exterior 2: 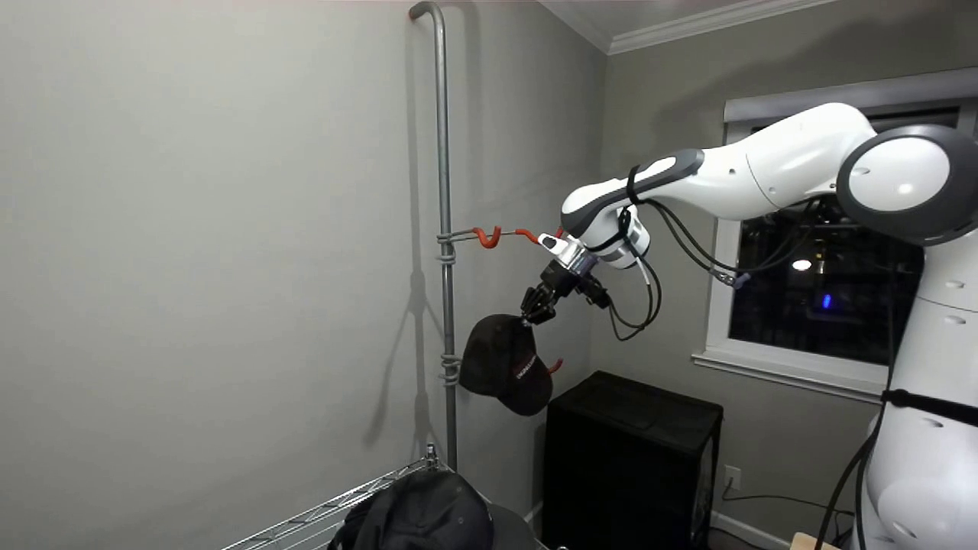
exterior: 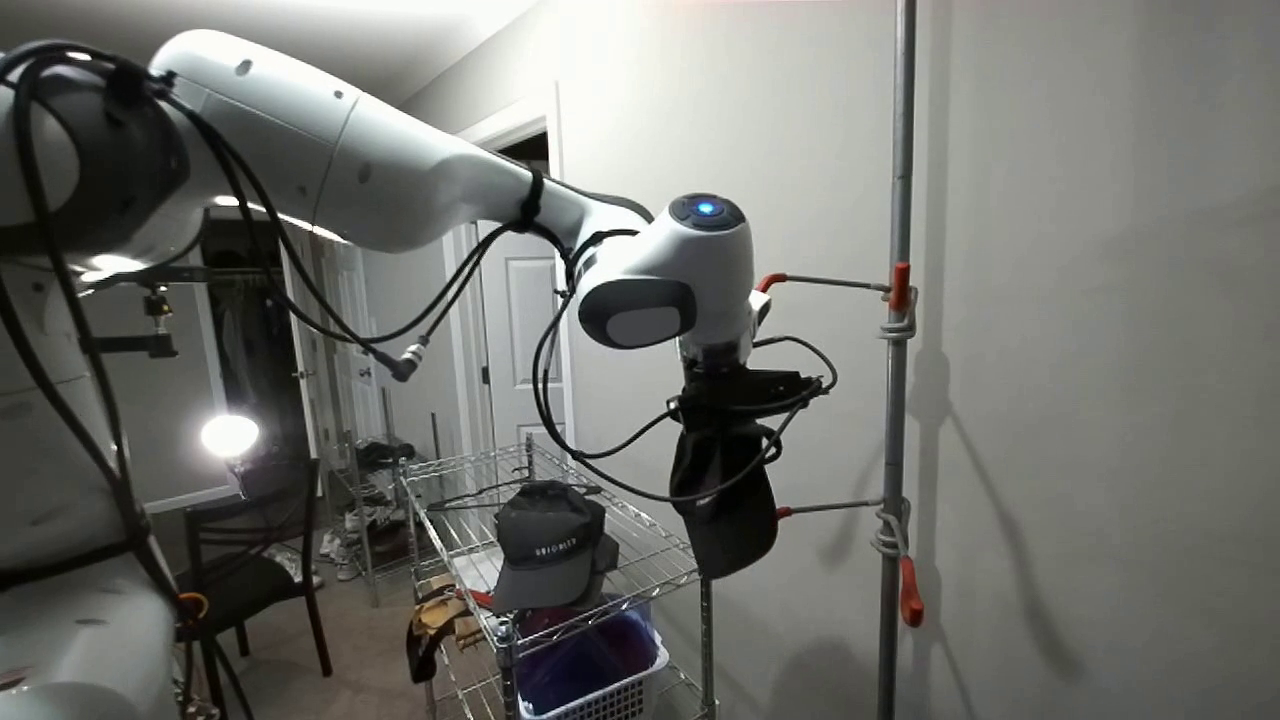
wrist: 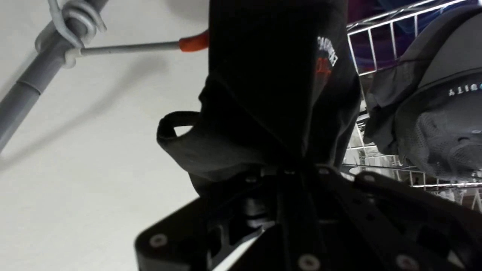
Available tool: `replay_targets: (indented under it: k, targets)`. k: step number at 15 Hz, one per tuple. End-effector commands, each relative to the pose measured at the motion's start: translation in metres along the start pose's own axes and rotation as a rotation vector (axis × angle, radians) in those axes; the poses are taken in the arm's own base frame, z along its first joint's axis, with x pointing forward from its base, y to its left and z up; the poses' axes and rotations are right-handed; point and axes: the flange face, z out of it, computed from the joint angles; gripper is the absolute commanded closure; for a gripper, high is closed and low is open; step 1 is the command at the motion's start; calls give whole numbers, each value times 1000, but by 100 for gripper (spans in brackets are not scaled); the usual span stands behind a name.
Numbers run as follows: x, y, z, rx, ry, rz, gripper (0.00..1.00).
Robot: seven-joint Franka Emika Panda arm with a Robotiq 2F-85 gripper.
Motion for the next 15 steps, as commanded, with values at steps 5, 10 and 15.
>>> replay_targets:
  k: [5,10,15]
  targets:
    - [-59,43,-17,166,-126,33,99]
    - [-46,73,-9,222,-137,-22,99]
    - [-35,84,11,307,-148,-57,99]
